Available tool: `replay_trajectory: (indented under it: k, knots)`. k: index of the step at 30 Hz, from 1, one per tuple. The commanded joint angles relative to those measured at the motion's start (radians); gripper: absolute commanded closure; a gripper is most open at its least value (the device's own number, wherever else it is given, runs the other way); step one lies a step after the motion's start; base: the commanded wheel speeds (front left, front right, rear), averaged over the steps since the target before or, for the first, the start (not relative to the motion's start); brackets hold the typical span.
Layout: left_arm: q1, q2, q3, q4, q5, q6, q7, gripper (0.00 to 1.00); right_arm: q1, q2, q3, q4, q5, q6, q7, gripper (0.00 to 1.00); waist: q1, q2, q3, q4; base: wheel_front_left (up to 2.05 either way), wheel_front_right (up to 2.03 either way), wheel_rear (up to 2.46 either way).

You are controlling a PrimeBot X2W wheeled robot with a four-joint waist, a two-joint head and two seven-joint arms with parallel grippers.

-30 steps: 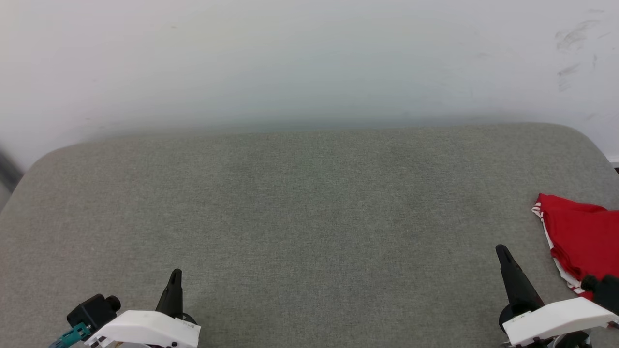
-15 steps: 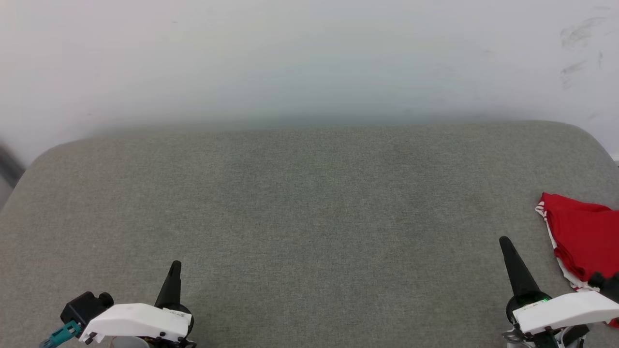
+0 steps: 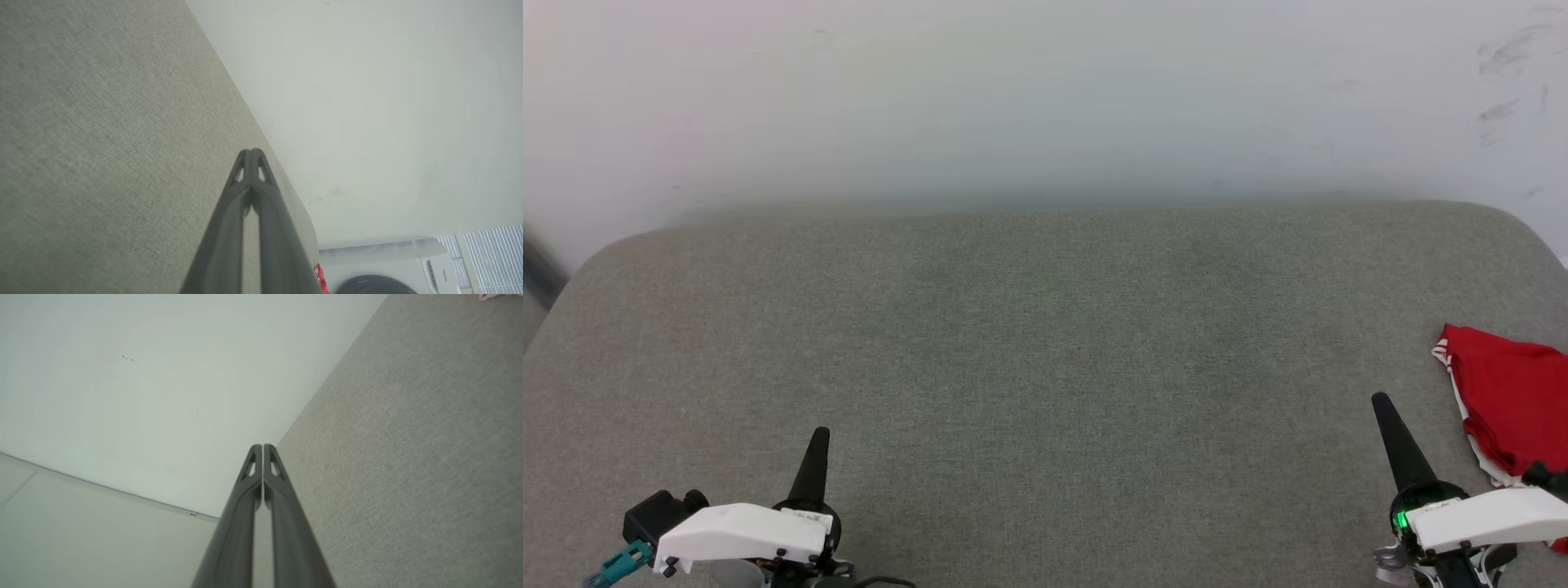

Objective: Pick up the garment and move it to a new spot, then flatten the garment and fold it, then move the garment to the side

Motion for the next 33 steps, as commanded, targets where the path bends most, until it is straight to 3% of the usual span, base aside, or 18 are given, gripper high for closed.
replay_trajectory:
  k: [1, 33]
  knots:
    - [-0.025, -0.002, 0.014, -0.004, -0.027, -0.012, 0.008, 1.00, -0.027, 0.003, -0.004, -0.001, 0.036, 0.000, 0.003, 1.00, -0.0001, 0.0000, 0.001, 0.001, 0.00, 0.00, 0.00]
    - [-0.057, -0.046, 0.090, 0.015, -0.243, -0.080, 0.080, 1.00, -0.068, 0.006, -0.026, 0.054, 0.307, 0.000, 0.023, 1.00, -0.0001, 0.0000, 0.021, 0.014, 0.00, 0.00, 0.00]
